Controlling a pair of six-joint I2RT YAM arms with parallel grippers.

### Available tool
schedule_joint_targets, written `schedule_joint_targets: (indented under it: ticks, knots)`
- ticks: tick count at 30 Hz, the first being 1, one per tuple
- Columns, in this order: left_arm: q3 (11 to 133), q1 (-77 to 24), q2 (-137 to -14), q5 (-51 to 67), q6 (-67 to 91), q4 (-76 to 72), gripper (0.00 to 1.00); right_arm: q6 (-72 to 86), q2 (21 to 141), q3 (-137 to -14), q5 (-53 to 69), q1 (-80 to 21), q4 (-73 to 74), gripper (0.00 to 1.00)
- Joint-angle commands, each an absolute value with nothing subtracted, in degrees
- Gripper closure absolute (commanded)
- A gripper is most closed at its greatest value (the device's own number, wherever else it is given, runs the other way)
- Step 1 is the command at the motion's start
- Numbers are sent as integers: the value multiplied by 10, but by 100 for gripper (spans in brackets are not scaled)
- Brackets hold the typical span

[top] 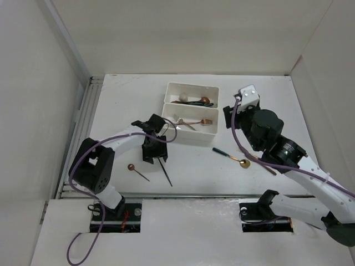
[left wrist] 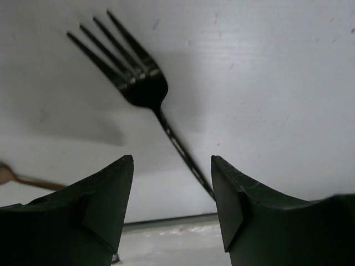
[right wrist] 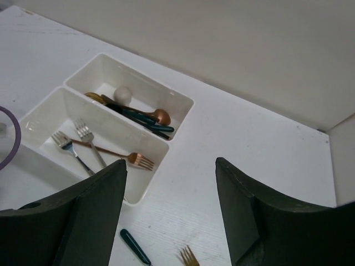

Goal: Sort the eating utensils into containers

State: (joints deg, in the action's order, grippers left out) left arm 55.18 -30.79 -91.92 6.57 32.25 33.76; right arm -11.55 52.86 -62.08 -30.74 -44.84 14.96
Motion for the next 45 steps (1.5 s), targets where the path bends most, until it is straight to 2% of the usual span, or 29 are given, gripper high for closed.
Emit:
schedule_joint_targets:
  ticks: [1,2,3,4,5,6,12,17,24,27,29,33,39,41,42,45]
  knots:
    - [547,-317,-865,76,308,413,45,-87,548,-631,-277,-464,137,30]
    - [547,-317,-857,70,302,418,45,-79,555,-631,-277,-464,137,28]
    - [556,-317,-849,70,291,418,45,-56,565,-638,-268,-469,137,14]
    - [570,-317,-832,61,283,424,45,-39,570,-638,-259,-469,137,7]
    - [578,-317,-823,51,276,425,45,-23,570,-638,-254,-475,137,7]
    - [587,-317,-814,46,269,430,45,-8,586,-632,-249,-482,137,0]
    - [599,-311,-770,33,241,418,45,58,643,-626,-255,-528,152,0]
    - [599,-262,-733,18,236,397,46,139,697,-623,-289,-582,178,0]
    - [691,-167,-730,20,193,262,47,223,700,-594,-301,-554,133,0]
    - [708,-141,-737,27,193,254,47,258,731,-615,-296,-463,167,7]
    - [715,-118,-730,33,193,249,46,271,752,-621,-227,-378,167,16]
    - [715,-85,-717,39,188,249,43,271,843,-667,-194,-303,188,28]
    - [698,-72,-682,33,188,249,42,250,947,-694,-165,-298,175,29]
    - [693,-66,-677,33,188,249,41,257,972,-694,-165,-285,175,32]
    - [693,-61,-677,33,194,249,41,263,979,-700,-171,-278,168,34]
    - [693,-50,-662,48,194,249,41,247,1006,-713,-171,-272,168,53]
